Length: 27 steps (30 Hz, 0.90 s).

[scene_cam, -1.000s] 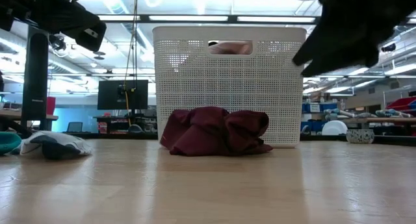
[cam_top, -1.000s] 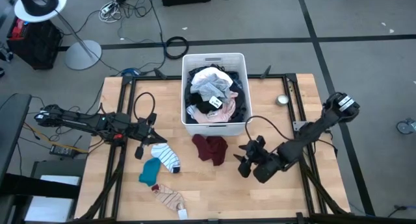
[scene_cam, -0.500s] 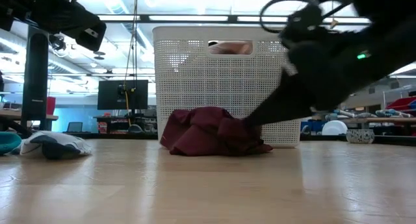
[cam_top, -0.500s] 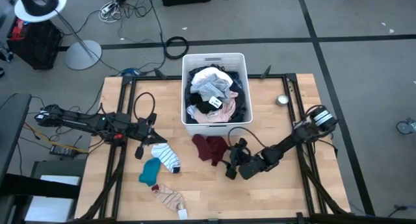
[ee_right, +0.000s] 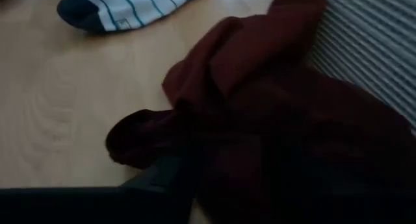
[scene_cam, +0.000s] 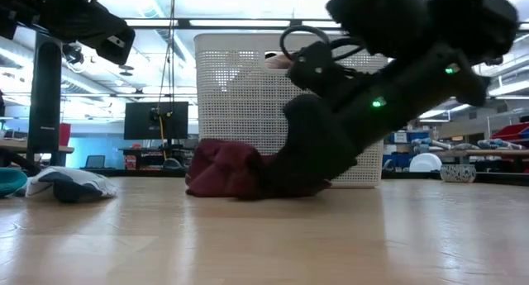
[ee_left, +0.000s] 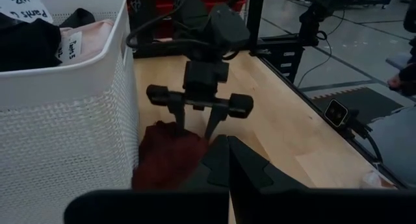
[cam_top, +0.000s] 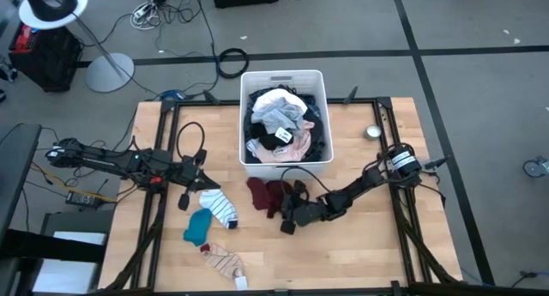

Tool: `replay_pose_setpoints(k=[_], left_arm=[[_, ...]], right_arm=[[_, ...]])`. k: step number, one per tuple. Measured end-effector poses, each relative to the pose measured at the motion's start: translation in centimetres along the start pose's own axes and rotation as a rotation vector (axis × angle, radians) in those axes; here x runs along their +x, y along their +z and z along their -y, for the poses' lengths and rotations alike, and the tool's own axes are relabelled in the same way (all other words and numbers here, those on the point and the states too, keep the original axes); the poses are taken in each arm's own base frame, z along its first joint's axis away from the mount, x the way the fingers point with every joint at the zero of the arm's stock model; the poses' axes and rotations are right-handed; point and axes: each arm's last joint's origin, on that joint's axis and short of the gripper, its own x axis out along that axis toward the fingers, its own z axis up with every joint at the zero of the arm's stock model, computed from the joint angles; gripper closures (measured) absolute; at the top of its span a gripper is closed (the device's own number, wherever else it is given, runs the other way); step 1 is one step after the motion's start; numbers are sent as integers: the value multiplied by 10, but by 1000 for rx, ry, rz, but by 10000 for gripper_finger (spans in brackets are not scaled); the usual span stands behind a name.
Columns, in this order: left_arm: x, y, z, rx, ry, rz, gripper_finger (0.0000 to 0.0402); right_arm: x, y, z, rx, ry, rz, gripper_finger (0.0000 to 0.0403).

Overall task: Sort clothes
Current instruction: Put the dark red underwear into the laundry bin

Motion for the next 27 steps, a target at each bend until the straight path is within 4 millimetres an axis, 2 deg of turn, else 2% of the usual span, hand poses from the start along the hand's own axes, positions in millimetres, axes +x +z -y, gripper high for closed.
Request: replay_pose_setpoints(k=[7, 10, 15, 23, 27], left_arm=[[0, 0, 0, 0, 0, 1, 400], [0, 0, 0, 0, 0, 1, 400], [0, 0, 0, 0, 0, 0, 400], [0, 0, 0, 0, 0, 1, 400], [0, 0, 0, 4, 0, 0, 400]], right_arm=[[5, 17, -5, -109, 15, 32, 383], [-1, 37, -8, -129, 28, 82, 382], [-22, 85, -9, -129, 48, 206, 391], [-84, 167, 10, -159, 40, 439, 395], [-115, 205, 29, -161, -22, 536, 397]])
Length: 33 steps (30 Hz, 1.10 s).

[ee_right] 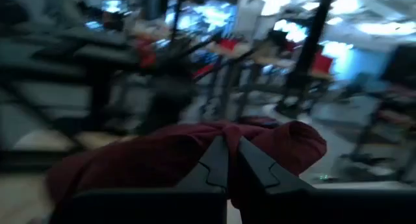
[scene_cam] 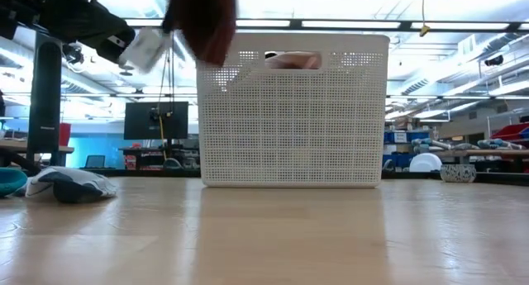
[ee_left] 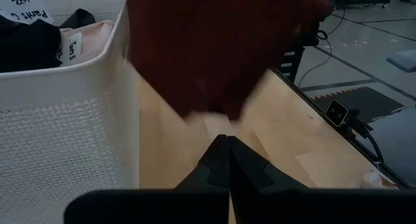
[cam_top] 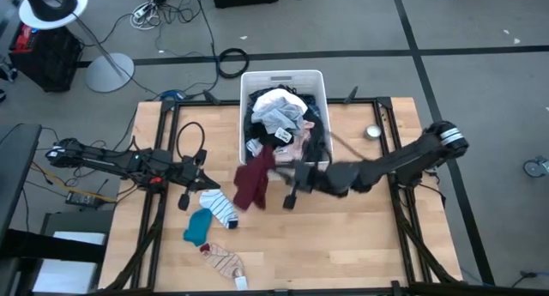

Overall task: Sort clothes
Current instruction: Put the dark red underwear into the laundry bin

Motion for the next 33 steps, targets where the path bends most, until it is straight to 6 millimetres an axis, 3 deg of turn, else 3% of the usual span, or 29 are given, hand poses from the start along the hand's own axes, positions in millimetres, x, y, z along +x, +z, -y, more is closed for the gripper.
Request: replay_pose_setpoints(k=[8, 11, 15, 22, 33], left_arm=[[0, 0, 0, 1, 0, 1, 400], [0, 0, 0, 2, 0, 1, 400], [0, 0, 0, 2, 0, -3, 400], [0, 0, 0, 3, 0, -1, 400], [0, 0, 0, 3, 0, -1, 400]], right_arm=[[-2, 58, 70, -60, -192, 94, 397], [-3, 68, 98, -59, -263, 122, 397], [-1, 68, 126, -62, -342, 102, 397], [18, 29, 150, 38, -373, -128, 397], [68, -70, 160, 343, -316, -506, 396]])
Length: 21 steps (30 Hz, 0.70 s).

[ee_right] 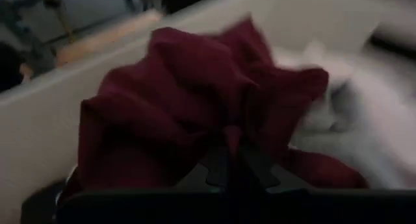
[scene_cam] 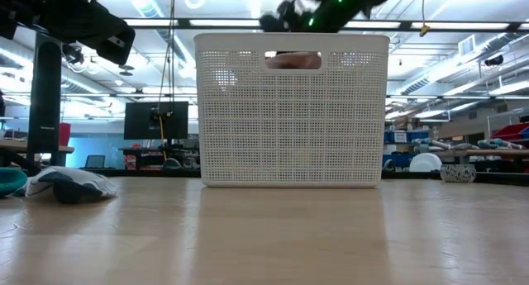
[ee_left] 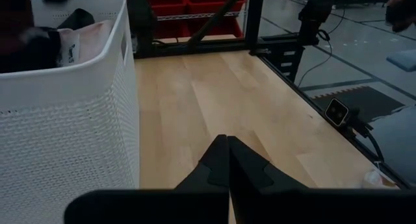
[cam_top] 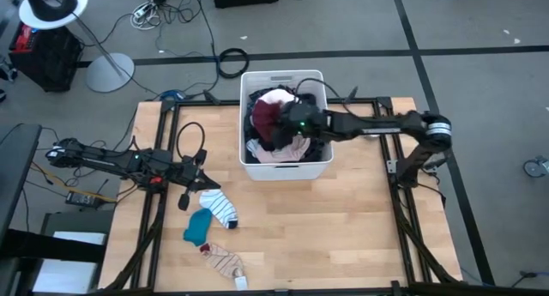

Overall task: Sort clothes
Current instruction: Put the dark red underwear into the laundry bin

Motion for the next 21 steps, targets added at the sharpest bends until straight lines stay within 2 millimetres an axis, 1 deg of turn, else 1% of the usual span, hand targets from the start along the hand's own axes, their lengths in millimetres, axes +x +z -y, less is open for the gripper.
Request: replay_pose_setpoints(k=[3, 5, 7, 10, 12, 15, 18, 21], left_arm=[[0, 0, 0, 0, 0, 1, 400], [0, 0, 0, 0, -1, 3, 400], [0, 0, 0, 0, 0, 5, 400], [0, 1, 0, 1, 0, 13, 400], [0, 1, 0, 1, 0, 12, 400], [0, 2, 0, 1, 0, 16, 400], [0, 2, 0, 2, -1, 24, 400], [0, 4, 0, 3, 0, 40, 400]], right_arm=[[25, -16, 3, 56, 57, -97, 396], [37, -24, 5, 82, 77, -143, 396], [46, -30, 7, 96, 81, -170, 396], [53, -34, 10, 97, 79, -190, 395], [53, -33, 11, 97, 79, -190, 394], [46, -28, 13, 72, 91, -174, 383], [33, -17, 15, 71, 103, -144, 362], [16, -6, 18, 56, 116, -116, 337]])
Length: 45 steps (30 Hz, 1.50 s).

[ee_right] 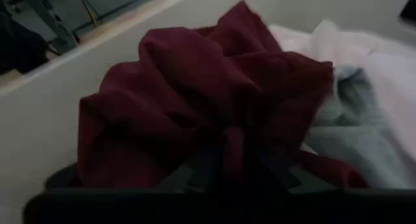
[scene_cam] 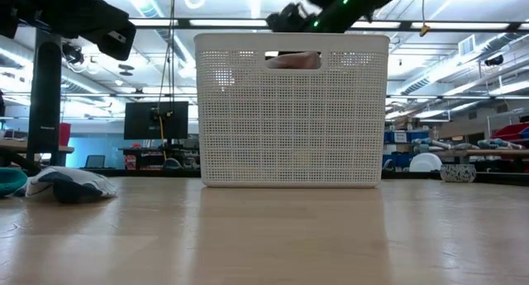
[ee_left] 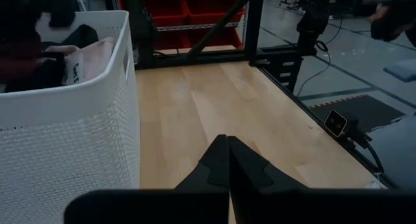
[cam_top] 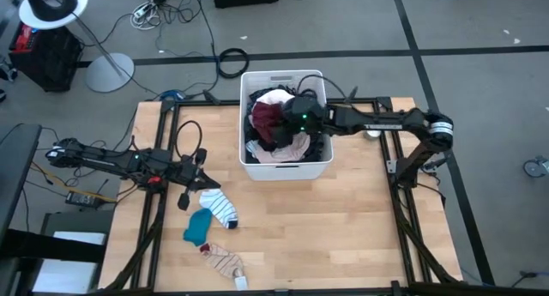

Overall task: Sort clothes
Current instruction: Put the dark red underwear into the laundry bin, then put the sky blue sock into the laundry bin

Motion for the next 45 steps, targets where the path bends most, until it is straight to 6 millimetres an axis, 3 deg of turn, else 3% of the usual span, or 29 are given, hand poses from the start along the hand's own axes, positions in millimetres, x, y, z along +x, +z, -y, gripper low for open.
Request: replay_pose_setpoints(k=[12, 23, 33, 39, 45], left_arm=[[0, 5, 0, -76, 15, 47, 400], [0, 4, 1, -161, 151, 57, 400], [-14, 41, 20, -191, 265, 1, 400], [-2, 44, 40, -202, 361, -93, 400], [16, 50, 68, -237, 380, -192, 400]], right_arm=[[-64, 14, -2, -28, 28, 5, 249], [-119, 13, -4, -54, 65, -18, 232], [-174, -1, -1, -3, 68, -102, 234], [-212, -19, -12, -25, 31, -92, 240], [-237, -44, -35, 1, 94, -140, 245]])
